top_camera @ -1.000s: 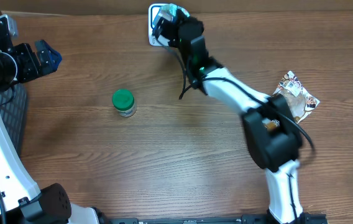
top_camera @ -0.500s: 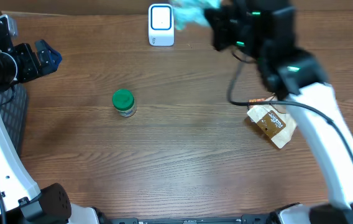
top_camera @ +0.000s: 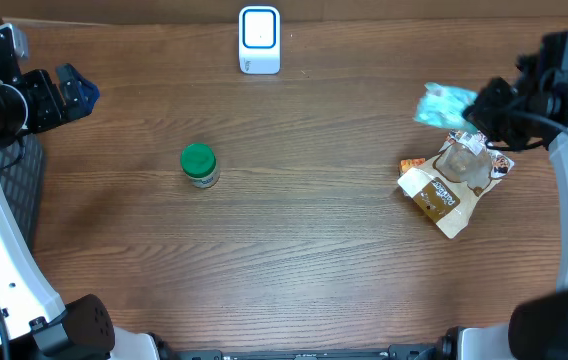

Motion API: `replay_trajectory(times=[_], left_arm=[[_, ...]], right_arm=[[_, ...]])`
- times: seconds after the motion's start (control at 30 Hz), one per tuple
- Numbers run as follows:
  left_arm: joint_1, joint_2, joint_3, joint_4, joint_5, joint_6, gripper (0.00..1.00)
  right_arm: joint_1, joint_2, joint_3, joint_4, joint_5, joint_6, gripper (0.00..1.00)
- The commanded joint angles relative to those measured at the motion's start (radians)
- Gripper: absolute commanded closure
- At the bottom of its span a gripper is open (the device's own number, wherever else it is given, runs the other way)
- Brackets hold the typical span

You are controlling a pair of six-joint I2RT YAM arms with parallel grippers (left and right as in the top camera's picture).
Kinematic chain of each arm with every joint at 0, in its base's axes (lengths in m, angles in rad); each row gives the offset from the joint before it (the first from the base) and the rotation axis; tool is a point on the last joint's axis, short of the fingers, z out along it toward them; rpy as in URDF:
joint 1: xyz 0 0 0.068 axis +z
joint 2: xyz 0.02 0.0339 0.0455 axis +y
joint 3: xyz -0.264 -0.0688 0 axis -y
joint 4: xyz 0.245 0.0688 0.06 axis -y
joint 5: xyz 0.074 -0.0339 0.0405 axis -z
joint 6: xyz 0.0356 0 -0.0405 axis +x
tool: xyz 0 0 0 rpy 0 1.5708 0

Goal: Scan the item barcode
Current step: 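Carry the wipes pack right and drop it beside the pouch, then move the right gripper left to the green-lidded jar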

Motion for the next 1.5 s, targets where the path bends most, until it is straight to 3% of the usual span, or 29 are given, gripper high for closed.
replay_trajectory(times=[0.0, 0.13, 0.2, 0.27, 0.33, 0.43, 0.63, 0.9, 1.13, 1.23, 1.47], left_arm=[[-0.006, -0.007, 0.014, 0.001, 0.008, 0.019, 0.0], [-0.006, -0.007, 0.014, 0.001, 0.008, 0.019, 0.0], [-0.006, -0.007, 0.014, 0.001, 0.008, 0.019, 0.0], [-0.006, -0.007, 0.014, 0.001, 0.008, 0.019, 0.0], [-0.006, -0.007, 0.014, 0.001, 0.008, 0.019, 0.01], [-0.006, -0.007, 0.014, 0.001, 0.008, 0.019, 0.0], [-0.006, -0.007, 0.014, 0.001, 0.008, 0.019, 0.0], [-0.006, -0.007, 0.014, 0.001, 0.008, 0.019, 0.0], [-0.006, -0.007, 0.014, 0.001, 0.008, 0.019, 0.0], [-0.006, -0.007, 0.014, 0.001, 0.008, 0.019, 0.0], [-0.006, -0.007, 0.014, 0.001, 0.008, 0.019, 0.0]], right_arm=[[-0.078, 0.076, -0.088, 0.057, -0.001, 0.073, 0.96], [-0.122, 0.123, -0.14, 0.102, 0.0, 0.079, 0.92], [-0.13, 0.136, -0.143, 0.097, 0.009, 0.074, 0.73], [-0.13, 0.14, -0.143, 0.088, 0.016, 0.047, 0.48], [-0.13, 0.14, -0.143, 0.071, 0.015, 0.017, 0.35], [-0.13, 0.14, -0.141, 0.045, 0.01, -0.012, 0.32], [-0.096, 0.129, -0.057, -0.086, 0.009, -0.08, 0.34], [0.132, 0.117, 0.103, -0.189, -0.024, -0.143, 0.32], [0.473, 0.131, 0.102, 0.003, -0.065, -0.188, 0.21], [0.619, 0.156, 0.101, 0.135, -0.051, -0.188, 0.0], [0.865, 0.254, 0.101, 0.426, 0.101, -0.188, 0.0]])
